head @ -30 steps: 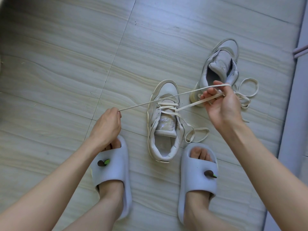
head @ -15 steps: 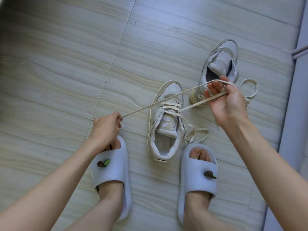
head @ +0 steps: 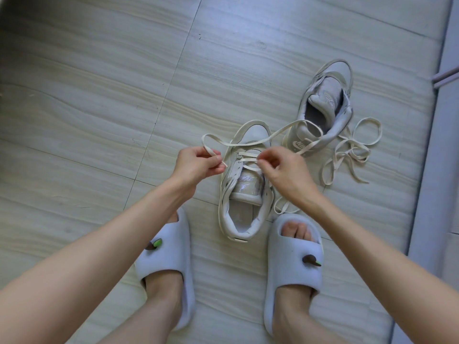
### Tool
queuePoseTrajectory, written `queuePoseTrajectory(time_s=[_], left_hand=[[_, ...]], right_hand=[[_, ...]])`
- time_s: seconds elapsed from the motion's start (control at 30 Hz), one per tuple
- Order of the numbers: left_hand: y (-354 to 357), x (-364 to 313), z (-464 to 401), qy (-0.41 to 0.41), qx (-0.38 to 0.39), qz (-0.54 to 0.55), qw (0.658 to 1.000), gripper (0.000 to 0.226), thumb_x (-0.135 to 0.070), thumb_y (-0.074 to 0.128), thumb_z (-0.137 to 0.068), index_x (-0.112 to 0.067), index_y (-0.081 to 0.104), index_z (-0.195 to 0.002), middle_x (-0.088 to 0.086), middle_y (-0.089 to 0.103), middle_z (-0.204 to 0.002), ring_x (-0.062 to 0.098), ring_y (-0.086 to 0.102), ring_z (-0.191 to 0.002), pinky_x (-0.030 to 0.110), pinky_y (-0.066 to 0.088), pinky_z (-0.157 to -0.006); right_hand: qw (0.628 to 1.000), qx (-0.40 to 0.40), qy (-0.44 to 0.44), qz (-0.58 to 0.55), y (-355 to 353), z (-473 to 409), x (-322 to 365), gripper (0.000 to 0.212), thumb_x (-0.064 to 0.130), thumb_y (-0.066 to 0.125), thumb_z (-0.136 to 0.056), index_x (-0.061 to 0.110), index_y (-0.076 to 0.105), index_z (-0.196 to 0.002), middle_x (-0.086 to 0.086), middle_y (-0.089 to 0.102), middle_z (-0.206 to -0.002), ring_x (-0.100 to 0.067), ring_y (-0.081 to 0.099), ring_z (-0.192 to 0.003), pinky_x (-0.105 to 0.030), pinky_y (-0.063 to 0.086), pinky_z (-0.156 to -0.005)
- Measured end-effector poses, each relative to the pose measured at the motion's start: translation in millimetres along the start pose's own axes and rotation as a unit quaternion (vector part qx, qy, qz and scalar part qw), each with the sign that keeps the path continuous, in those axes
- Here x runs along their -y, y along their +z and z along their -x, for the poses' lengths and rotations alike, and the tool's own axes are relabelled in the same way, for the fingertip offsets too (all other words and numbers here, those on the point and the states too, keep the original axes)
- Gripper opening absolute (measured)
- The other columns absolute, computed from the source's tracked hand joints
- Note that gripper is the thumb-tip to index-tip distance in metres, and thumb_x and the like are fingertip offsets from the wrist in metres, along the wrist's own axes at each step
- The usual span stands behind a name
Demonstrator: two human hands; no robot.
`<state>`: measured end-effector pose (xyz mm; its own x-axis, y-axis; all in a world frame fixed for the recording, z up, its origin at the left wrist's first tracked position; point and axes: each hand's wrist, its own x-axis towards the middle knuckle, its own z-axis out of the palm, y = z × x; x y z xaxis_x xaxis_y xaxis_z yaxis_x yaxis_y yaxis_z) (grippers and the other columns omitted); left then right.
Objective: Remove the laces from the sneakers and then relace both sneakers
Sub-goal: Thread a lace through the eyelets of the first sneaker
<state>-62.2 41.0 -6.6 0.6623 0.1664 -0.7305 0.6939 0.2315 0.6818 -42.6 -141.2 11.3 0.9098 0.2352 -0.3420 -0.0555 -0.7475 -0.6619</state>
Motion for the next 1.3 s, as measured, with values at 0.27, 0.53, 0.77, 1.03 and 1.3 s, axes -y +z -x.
queuePoseTrajectory(time_s=[0.27, 0.53, 0.77, 1.03, 1.3], left_hand=[[25.1, 10.9, -1.8, 0.025, -0.043, -0.078, 0.996, 0.018, 0.009, 0.058, -0.084, -0.006, 0.056, -0.074, 0.012, 0.059, -0.069, 0.016, 0.059, -0.055, 0.024, 0.056, -0.063], [29.0, 19.4, 2.8, 0.148, -0.048, -0.294, 0.943, 0.009, -0.014, 0.071, -0.078, -0.020, 0.065, -0.073, -0.004, 0.067, -0.072, 0.009, 0.062, -0.074, 0.014, 0.043, -0.070], [26.8, 21.9, 10.2, 0.143, 0.057, -0.273, 0.950, 0.013, -0.011, 0.066, -0.084, -0.015, 0.062, -0.096, 0.001, 0.059, -0.093, 0.002, 0.056, -0.075, 0.016, 0.045, -0.075], [17.8, 23.0, 8.0, 0.059, 0.065, -0.205, 0.975, 0.021, -0.001, 0.067, -0.079, -0.014, 0.051, -0.073, 0.005, 0.054, -0.074, 0.015, 0.049, -0.070, 0.026, 0.041, -0.069], [4.9, 28.6, 10.1, 0.080, 0.020, -0.206, 0.975, 0.026, -0.011, 0.069, -0.080, -0.015, 0.049, -0.065, -0.003, 0.050, -0.058, 0.007, 0.043, -0.054, 0.018, 0.033, -0.051]], right_hand=[[0.993, 0.075, 0.016, 0.087, 30.9, -0.8, -3.7, 0.023, 0.016, 0.060, -0.087, 0.016, 0.071, -0.107, -0.012, 0.058, -0.095, -0.029, 0.051, -0.100, -0.030, 0.033, -0.082], [0.995, 0.058, 0.020, 0.079, 36.9, 0.5, -4.9, 0.022, 0.022, 0.058, -0.090, 0.022, 0.071, -0.106, -0.003, 0.045, -0.084, -0.028, 0.048, -0.097, -0.031, 0.030, -0.077], [0.998, 0.011, 0.056, -0.025, 37.3, 0.0, -9.4, 0.012, 0.014, 0.057, -0.088, 0.012, 0.068, -0.092, 0.000, 0.054, -0.087, -0.017, 0.052, -0.086, -0.022, 0.031, -0.071], [0.762, -0.019, 0.221, -0.609, -4.0, 17.5, -17.8, 0.021, 0.002, 0.045, -0.092, 0.011, 0.055, -0.076, -0.007, 0.069, -0.086, -0.020, 0.067, -0.085, -0.033, 0.053, -0.080], [0.764, -0.133, 0.297, -0.558, -38.4, 19.0, -73.5, 0.025, 0.002, 0.035, -0.087, 0.016, 0.037, -0.067, 0.001, 0.038, -0.050, -0.011, 0.029, -0.040, -0.023, 0.027, -0.046]])
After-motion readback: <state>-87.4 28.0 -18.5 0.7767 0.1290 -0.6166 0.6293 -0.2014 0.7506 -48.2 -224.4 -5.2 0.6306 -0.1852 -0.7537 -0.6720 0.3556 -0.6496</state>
